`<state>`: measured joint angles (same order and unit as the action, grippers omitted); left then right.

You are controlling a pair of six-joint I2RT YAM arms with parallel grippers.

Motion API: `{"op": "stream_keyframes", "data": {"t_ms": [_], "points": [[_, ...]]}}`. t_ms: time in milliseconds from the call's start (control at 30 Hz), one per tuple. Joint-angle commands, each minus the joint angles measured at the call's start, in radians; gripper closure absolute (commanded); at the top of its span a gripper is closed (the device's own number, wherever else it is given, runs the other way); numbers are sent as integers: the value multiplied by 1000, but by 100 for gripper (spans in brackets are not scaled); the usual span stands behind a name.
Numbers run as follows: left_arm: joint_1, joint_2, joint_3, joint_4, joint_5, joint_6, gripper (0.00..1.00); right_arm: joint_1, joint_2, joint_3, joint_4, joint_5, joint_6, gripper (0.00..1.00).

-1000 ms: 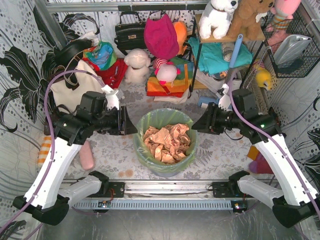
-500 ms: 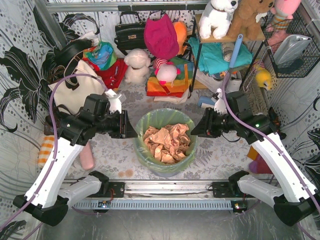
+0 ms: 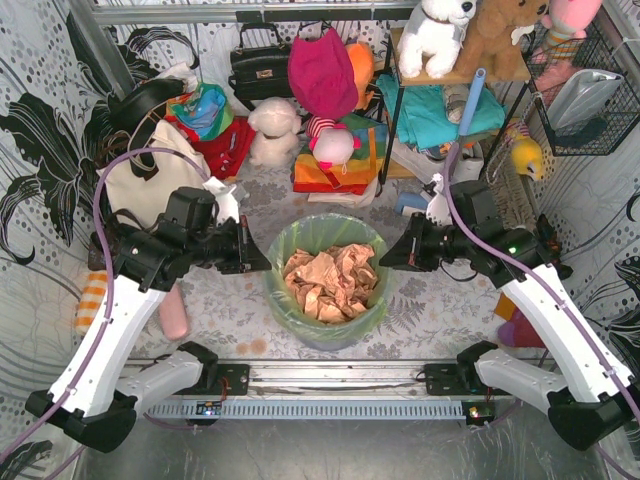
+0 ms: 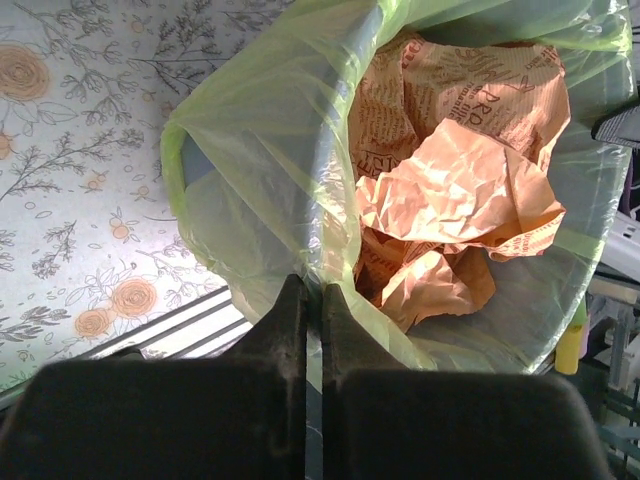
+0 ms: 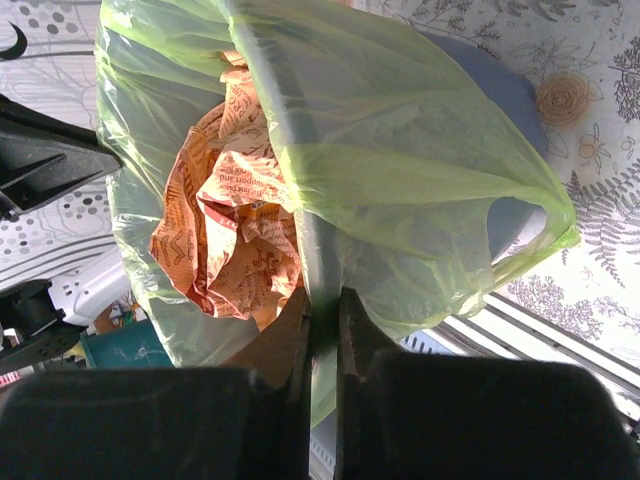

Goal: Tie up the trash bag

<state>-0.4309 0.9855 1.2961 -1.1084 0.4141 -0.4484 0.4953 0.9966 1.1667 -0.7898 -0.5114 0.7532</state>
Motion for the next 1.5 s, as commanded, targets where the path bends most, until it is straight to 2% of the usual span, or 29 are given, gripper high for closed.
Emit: {"op": "stream_keyframes", "data": {"t_ms": [0, 200, 433, 633, 733, 833, 933, 967, 1033, 1100, 1267, 1400, 1467], "points": [[-5, 4, 22, 51, -46, 35, 100, 6, 29, 9, 115, 30, 38, 100], [-5, 26, 42, 69, -108, 26, 100, 5, 77, 30, 168, 88, 24, 100], [-5, 65, 49, 69, -146, 30, 100, 6, 183, 137, 148, 221, -41, 100], [-5, 65, 59, 85, -194, 23, 97, 5, 257, 182, 172, 260, -83, 100], [-5, 74, 54, 116, -184, 9, 93, 5, 271, 196, 164, 261, -93, 100], [-5, 72, 52, 128, -181, 4, 81, 6, 260, 181, 167, 258, -92, 100], [-5, 61, 62, 126, -183, 7, 61, 6, 247, 193, 155, 262, -101, 89], [-4, 57, 67, 126, -182, 10, 56, 5, 245, 210, 144, 268, -109, 81], [-5, 57, 82, 121, -190, 15, 51, 5, 246, 257, 99, 291, -133, 64], [-5, 64, 97, 115, -205, 20, 49, 5, 246, 316, 49, 329, -153, 54], [-4, 79, 154, 80, -404, 15, 49, -1, 233, 445, -75, 462, -199, 47], [-5, 62, 143, 131, -391, 6, 48, -28, 184, 399, -109, 571, -213, 45], [-5, 67, 132, 157, -369, 4, 47, -88, 148, 309, -70, 530, -208, 44]]}}
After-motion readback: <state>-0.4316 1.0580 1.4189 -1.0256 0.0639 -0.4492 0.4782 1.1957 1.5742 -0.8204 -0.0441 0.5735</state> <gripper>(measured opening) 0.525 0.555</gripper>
